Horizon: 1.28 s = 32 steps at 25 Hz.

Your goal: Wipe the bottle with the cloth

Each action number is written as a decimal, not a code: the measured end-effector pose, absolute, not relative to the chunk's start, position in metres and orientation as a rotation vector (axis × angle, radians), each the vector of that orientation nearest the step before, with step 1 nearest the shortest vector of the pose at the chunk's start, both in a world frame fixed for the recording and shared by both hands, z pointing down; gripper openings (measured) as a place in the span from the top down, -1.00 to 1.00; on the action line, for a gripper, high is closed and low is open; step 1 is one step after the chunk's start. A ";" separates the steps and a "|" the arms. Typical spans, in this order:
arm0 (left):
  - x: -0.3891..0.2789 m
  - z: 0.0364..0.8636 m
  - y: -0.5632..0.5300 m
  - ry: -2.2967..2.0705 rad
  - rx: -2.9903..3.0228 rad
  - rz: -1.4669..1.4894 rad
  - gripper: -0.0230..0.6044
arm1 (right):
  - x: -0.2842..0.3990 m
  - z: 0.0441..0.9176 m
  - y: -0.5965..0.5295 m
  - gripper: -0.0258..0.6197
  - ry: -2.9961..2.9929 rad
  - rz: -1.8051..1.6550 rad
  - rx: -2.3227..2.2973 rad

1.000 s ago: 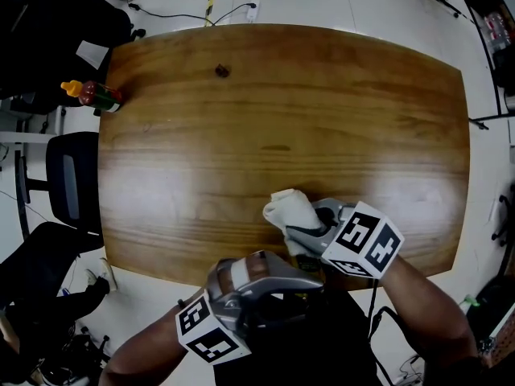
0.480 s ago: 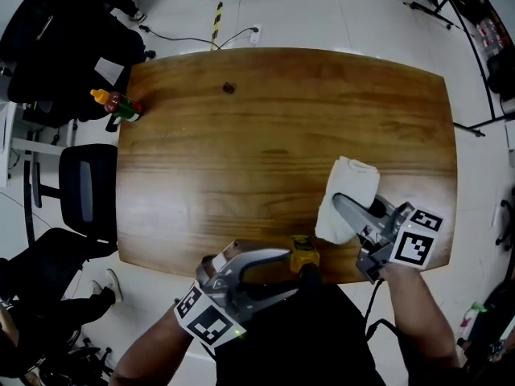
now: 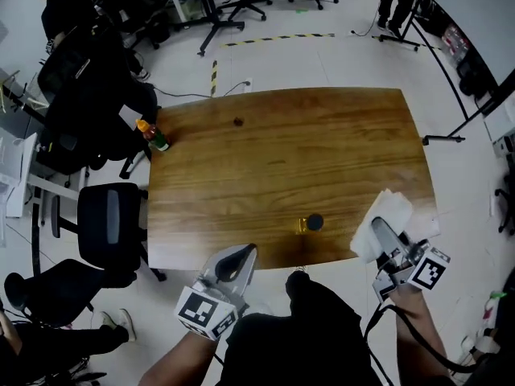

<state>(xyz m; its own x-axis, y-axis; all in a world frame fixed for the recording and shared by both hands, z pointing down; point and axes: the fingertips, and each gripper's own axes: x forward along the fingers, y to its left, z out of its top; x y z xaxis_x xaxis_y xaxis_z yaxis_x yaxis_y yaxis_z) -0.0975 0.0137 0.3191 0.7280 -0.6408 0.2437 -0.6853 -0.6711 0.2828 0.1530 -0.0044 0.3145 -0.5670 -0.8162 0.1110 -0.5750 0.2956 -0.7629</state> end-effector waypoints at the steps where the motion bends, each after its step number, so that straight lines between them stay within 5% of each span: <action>1: -0.103 0.317 0.021 -1.037 2.505 0.157 0.87 | 0.147 0.309 0.014 0.70 2.296 -1.116 -1.304; 13: -0.128 0.308 0.161 -0.846 2.342 0.229 0.87 | 0.054 0.298 0.222 0.70 2.462 -1.173 -1.420; 32: -0.090 0.293 0.195 -1.025 2.326 0.135 0.87 | 0.079 0.288 0.232 0.70 2.865 -1.009 -1.345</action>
<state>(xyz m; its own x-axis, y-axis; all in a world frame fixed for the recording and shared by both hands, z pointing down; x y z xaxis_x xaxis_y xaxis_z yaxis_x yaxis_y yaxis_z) -0.0900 0.1945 0.2935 0.6983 -0.6429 0.3146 -0.7024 -0.5308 0.4743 0.0793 0.2322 0.2880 -0.6587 -0.6382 0.3986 -0.7471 0.4917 -0.4473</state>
